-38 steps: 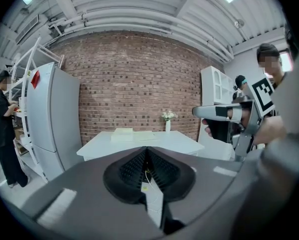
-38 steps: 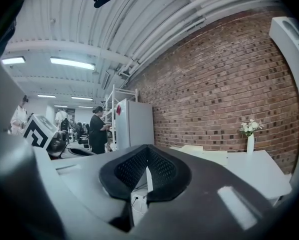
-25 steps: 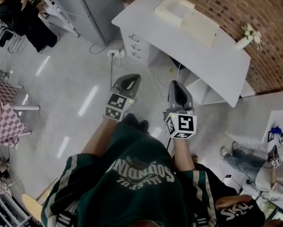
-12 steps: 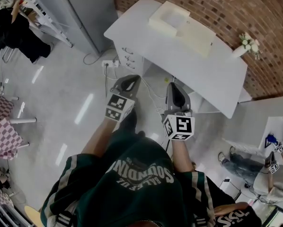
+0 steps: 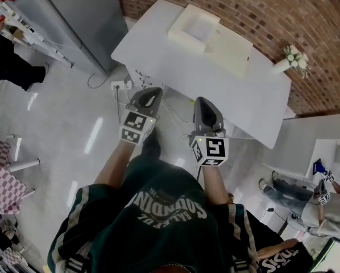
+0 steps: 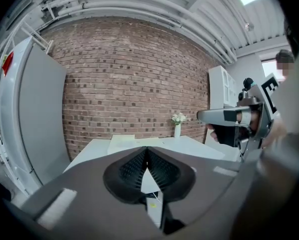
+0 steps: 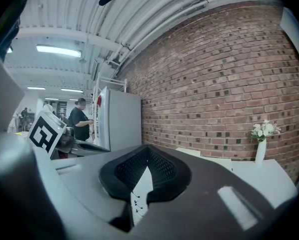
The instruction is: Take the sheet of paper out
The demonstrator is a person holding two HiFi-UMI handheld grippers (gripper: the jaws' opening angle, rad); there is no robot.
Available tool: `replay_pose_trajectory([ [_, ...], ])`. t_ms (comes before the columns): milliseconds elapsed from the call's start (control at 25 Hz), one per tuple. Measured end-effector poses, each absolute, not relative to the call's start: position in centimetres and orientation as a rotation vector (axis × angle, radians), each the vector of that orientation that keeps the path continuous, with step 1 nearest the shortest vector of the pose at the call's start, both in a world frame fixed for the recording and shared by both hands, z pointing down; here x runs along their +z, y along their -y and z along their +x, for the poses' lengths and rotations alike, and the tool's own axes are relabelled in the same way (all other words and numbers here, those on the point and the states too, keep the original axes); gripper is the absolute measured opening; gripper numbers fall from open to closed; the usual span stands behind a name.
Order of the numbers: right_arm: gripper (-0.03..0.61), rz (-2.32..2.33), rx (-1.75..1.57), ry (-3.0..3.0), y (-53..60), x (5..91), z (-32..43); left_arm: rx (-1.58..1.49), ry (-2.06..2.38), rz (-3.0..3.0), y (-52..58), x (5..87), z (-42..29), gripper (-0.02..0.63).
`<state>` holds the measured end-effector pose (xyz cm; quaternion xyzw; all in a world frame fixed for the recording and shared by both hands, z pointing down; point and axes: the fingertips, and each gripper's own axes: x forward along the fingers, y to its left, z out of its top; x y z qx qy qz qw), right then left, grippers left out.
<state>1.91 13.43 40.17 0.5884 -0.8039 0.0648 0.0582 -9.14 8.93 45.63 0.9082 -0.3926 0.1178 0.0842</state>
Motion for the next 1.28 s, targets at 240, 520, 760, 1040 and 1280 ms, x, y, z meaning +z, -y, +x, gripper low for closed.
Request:
replay_pose_trajectory([
  [240, 0.000, 1.802, 0.203, 2.412, -9.0, 40.1, 0.9, 0.360, 1.125, 2.731, -4.3, 45.7, -9.6, 0.011],
  [520, 0.000, 1.842, 0.201, 2.383, -3.7, 40.4, -0.7, 0.377, 1.051, 2.766, 0.5, 46.2, -10.3, 0.011],
  [760, 0.000, 1.883, 0.228, 2.357, -0.6, 40.8, -0.8, 0.391, 0.991, 2.798, 3.8, 47.0, -10.0, 0.011],
  [1040, 0.000, 1.939, 0.254, 2.322, 0.5, 40.4, 0.7, 0.411, 0.916, 2.819, 5.6, 47.7, -8.2, 0.011],
  [1280, 0.002, 1.997, 0.325, 2.345, 2.4, 40.7, 3.0, 0.412, 0.893, 2.824, 7.7, 48.0, -6.4, 0.011],
])
